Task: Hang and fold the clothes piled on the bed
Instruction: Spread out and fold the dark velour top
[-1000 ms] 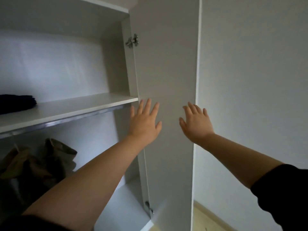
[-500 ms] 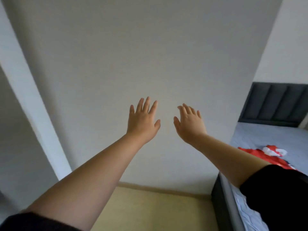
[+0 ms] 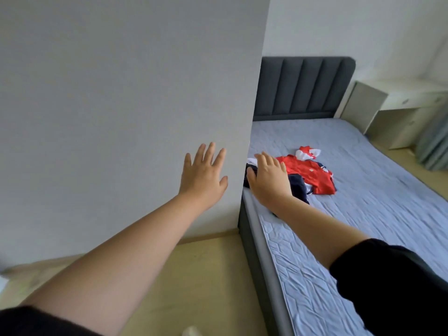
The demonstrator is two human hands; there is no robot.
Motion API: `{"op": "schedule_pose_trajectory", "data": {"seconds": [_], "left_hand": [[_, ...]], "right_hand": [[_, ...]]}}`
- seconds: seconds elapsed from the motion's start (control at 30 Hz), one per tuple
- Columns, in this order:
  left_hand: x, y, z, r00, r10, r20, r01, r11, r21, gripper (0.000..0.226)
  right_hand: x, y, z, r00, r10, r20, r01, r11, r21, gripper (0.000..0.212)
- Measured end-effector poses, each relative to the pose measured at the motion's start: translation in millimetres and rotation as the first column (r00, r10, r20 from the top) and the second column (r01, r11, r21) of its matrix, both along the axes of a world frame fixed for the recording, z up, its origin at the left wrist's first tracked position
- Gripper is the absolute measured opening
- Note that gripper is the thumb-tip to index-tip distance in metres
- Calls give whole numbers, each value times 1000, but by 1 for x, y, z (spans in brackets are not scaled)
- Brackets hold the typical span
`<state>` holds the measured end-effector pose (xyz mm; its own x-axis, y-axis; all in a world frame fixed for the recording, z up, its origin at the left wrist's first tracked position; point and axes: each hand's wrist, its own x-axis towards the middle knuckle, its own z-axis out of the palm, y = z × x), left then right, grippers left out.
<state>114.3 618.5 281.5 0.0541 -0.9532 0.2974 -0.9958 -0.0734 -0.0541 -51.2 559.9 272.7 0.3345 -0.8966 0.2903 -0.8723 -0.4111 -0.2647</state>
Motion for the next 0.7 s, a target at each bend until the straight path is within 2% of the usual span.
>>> {"op": "schedule_pose_trajectory", "data": {"seconds": [0.1, 0.4, 0.7], "left_hand": [[2, -51, -26, 999, -45, 17, 44, 998, 54, 65], [-1, -204, -71, 968, -244, -65, 252, 934, 254, 64], [-66, -323, -132, 912, -346, -220, 406, 833, 375, 66]], "right_hand": [[-4, -36, -30, 998, -53, -18, 53, 998, 31, 48], [-24, -152, -84, 968, -228, -103, 242, 959, 150, 51], [-77, -241, -144, 923, -365, -120, 384, 875, 296, 55]]}}
